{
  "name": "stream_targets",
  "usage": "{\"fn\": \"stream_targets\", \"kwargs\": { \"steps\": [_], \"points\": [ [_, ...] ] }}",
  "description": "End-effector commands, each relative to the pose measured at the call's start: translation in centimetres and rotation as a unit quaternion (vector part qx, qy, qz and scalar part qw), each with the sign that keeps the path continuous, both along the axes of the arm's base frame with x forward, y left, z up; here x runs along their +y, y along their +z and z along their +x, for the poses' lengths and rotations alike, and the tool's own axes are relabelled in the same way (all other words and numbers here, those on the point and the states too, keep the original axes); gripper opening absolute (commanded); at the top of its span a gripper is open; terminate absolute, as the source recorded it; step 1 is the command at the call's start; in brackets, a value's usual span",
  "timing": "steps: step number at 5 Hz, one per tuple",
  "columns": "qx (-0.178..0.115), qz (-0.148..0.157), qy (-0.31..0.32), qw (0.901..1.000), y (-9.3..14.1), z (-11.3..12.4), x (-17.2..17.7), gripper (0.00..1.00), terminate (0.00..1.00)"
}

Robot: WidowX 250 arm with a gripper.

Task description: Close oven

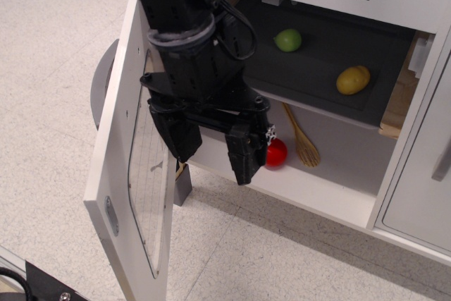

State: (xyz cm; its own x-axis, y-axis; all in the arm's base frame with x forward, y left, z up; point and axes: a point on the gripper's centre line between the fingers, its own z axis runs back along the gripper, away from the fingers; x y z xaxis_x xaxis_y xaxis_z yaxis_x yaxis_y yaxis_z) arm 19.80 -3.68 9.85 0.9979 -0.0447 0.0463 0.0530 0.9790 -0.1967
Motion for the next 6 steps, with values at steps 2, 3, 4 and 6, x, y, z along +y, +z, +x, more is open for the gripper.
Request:
{"fn": "stream_targets", "kwargs": {
  "steps": [2,3,4,6],
  "points": [
    [-0.015,-0.001,0.039,0.9991,2.6,1.0,1.3,1.00,0.00],
    [-0.058,0.035,0.087,0.9939,5.7,1.1,4.6,1.00,0.00],
    [-0.071,0.052,0.129,0.9877,6.9,1.0,8.0,1.00,0.00],
    [-0.053,0.069,0.247,0.9652,4.1,-0.6,10.7,1.00,0.00]
  ]
}}
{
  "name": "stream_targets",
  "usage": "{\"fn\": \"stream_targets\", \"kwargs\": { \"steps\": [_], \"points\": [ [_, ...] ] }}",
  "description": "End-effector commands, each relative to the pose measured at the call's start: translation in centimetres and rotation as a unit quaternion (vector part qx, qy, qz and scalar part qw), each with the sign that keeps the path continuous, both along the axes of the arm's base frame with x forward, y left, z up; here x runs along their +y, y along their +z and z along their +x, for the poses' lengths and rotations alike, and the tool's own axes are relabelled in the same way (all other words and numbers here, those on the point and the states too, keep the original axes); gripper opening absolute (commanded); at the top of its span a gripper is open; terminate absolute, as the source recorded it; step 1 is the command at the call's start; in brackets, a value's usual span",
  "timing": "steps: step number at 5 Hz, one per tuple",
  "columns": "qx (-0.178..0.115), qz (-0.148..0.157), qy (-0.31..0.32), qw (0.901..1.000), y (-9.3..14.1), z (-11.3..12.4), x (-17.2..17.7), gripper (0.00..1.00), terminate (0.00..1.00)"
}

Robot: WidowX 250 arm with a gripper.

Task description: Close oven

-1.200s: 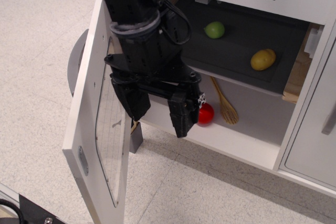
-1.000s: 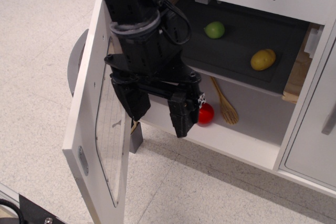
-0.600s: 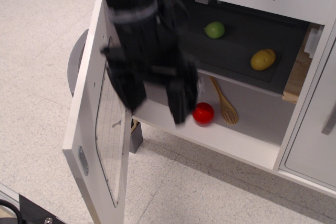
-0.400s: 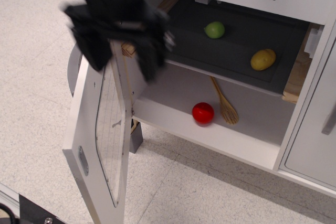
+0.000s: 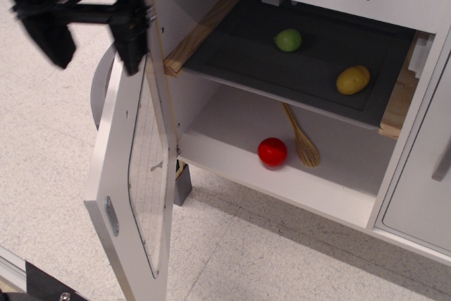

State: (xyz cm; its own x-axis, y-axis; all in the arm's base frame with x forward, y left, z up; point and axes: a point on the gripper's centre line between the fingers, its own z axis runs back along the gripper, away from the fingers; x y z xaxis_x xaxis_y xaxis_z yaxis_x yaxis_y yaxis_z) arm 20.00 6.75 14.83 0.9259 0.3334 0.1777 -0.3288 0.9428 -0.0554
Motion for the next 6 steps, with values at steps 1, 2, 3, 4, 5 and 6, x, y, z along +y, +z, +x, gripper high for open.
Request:
{"fn": "stream_targets", "kwargs": {
  "steps": [1,2,3,4,5,6],
  "points": [
    [0.003,-0.041,0.071,0.9967,-2.5,-0.3,-0.5,1.00,0.00],
    [0.016,-0.049,0.115,0.9920,-4.3,0.6,-1.2,1.00,0.00],
    [0.021,-0.047,0.140,0.9889,-5.3,2.3,-2.0,1.00,0.00],
    [0.028,-0.051,0.155,0.9862,-5.5,4.2,-3.4,1.00,0.00],
    [0.022,-0.056,0.161,0.9851,-5.9,6.1,-5.2,1.00,0.00],
    [0.018,-0.069,0.160,0.9846,-5.6,8.0,-7.5,1.00,0.00]
  ]
}}
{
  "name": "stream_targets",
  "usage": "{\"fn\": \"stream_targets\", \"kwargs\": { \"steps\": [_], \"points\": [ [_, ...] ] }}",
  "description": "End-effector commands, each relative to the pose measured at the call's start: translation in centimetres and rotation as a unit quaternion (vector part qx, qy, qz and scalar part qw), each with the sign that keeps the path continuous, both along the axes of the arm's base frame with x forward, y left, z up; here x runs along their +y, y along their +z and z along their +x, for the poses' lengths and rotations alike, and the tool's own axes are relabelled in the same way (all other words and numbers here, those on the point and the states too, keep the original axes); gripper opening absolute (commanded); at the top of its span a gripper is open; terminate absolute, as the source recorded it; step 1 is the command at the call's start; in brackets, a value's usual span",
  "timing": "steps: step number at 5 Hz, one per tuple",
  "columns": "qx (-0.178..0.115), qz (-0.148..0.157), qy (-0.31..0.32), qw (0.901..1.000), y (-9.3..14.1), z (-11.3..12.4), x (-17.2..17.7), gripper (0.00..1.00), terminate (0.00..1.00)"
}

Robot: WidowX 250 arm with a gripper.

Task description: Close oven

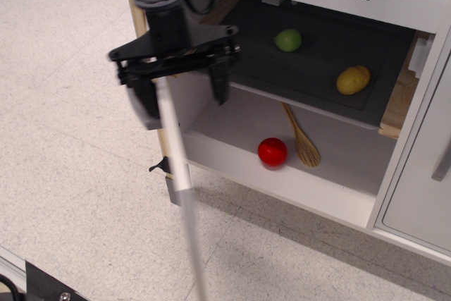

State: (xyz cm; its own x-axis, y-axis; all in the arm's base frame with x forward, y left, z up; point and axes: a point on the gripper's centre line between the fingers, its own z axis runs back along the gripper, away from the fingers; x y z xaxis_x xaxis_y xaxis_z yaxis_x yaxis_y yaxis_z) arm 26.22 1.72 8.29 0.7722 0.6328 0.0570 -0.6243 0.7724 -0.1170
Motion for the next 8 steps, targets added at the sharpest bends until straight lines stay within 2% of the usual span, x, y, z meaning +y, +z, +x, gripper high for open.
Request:
{"fn": "stream_targets", "kwargs": {
  "steps": [1,2,3,4,5,6,7,8],
  "points": [
    [-0.027,-0.023,-0.003,0.9994,1.5,4.1,-4.9,1.00,0.00],
    [-0.034,-0.026,0.000,0.9991,2.4,6.2,-7.1,1.00,0.00],
    [-0.056,-0.021,-0.021,0.9980,4.0,6.3,-8.6,1.00,0.00],
    [-0.064,-0.017,-0.062,0.9959,5.6,3.3,-9.2,1.00,0.00],
    [-0.050,-0.044,-0.129,0.9894,6.1,-0.5,-9.6,1.00,0.00],
    [-0.032,-0.041,-0.199,0.9786,4.3,-3.6,-9.0,1.00,0.00],
    [-0.020,-0.004,-0.215,0.9765,0.5,-3.9,-8.2,1.00,0.00],
    [-0.029,-0.007,-0.218,0.9756,-2.3,-2.6,-8.1,1.00,0.00]
  ]
}}
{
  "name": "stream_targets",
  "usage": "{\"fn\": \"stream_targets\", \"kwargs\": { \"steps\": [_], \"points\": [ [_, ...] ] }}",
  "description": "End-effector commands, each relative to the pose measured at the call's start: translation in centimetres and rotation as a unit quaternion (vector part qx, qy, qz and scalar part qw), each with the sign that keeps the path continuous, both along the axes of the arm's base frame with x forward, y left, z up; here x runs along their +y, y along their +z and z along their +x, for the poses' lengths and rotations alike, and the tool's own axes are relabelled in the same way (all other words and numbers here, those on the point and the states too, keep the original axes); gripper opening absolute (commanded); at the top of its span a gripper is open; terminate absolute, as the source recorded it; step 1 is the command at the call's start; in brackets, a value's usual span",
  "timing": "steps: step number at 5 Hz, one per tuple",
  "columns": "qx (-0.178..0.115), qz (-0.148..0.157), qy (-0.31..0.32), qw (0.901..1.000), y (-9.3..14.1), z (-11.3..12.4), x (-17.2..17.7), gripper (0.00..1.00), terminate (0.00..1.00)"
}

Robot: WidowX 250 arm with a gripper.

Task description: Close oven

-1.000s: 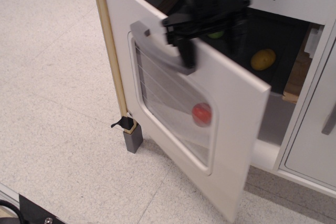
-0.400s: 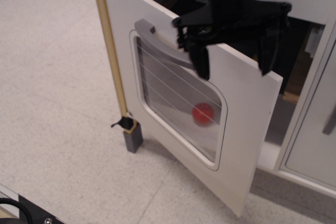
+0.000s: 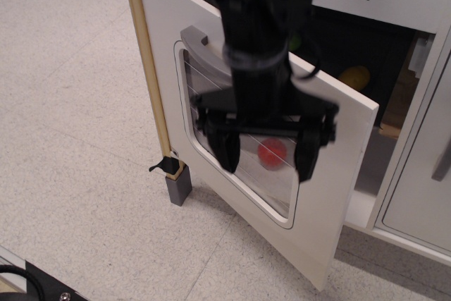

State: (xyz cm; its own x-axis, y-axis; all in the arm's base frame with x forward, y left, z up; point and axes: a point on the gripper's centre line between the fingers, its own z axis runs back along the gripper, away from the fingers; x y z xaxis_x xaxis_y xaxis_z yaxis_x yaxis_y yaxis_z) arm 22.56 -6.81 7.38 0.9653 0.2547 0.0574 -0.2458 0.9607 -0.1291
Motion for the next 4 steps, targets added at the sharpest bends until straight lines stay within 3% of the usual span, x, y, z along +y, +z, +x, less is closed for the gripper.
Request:
{"fn": "stream_targets", "kwargs": {
  "steps": [1,3,4],
  "points": [
    [-0.046,-0.005,-0.031,0.9985,-3.3,2.5,-0.2,1.00,0.00],
    [-0.079,-0.016,-0.001,0.9967,-3.6,6.5,-1.1,1.00,0.00],
    [-0.105,0.002,0.004,0.9945,-3.9,8.9,-1.4,1.00,0.00]
  ]
}}
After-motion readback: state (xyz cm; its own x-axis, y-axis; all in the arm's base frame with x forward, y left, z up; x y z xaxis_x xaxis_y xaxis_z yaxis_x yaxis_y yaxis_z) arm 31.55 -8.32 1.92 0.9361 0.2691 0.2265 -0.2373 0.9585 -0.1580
